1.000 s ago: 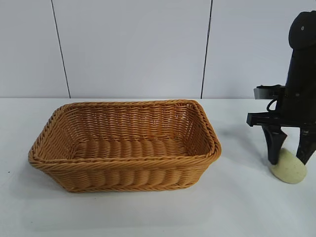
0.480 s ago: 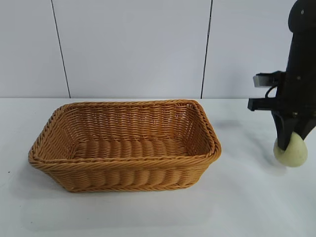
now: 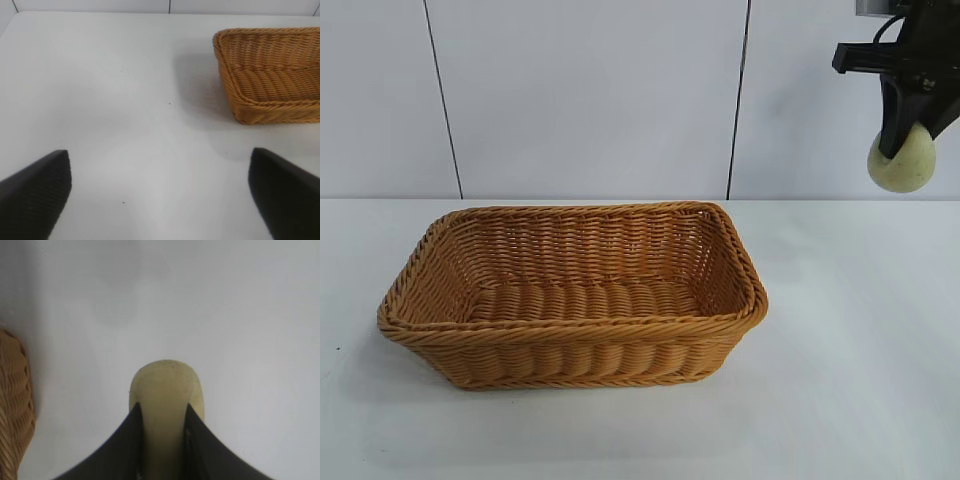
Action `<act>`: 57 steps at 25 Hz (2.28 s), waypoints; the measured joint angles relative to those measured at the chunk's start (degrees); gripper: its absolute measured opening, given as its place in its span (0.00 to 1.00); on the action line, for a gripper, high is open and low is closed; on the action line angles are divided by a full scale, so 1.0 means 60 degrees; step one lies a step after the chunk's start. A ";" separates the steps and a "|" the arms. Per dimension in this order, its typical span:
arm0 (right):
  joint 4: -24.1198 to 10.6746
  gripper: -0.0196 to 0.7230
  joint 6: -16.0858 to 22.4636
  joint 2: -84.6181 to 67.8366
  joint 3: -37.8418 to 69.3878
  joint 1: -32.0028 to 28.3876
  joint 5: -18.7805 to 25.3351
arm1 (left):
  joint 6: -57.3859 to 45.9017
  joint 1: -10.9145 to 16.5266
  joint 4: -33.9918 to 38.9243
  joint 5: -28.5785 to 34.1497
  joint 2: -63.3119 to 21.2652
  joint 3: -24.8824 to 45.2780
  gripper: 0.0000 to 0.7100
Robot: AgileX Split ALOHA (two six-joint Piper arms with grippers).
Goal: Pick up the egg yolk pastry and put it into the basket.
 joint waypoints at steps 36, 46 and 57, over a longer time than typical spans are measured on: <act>-0.0352 0.76 0.1386 0.2525 0.0000 0.4941 -0.2759 | 0.0000 0.0000 0.0000 0.0000 0.0000 0.0000 0.98; -0.0668 0.87 0.0944 0.1931 -0.1492 0.4627 -0.0352 | 0.0000 0.0000 0.0000 0.0000 0.0000 0.0000 0.98; -0.0798 0.87 0.0877 0.1820 -0.3426 0.2976 0.0005 | 0.0000 0.0000 0.0000 -0.0028 0.0000 0.0000 0.98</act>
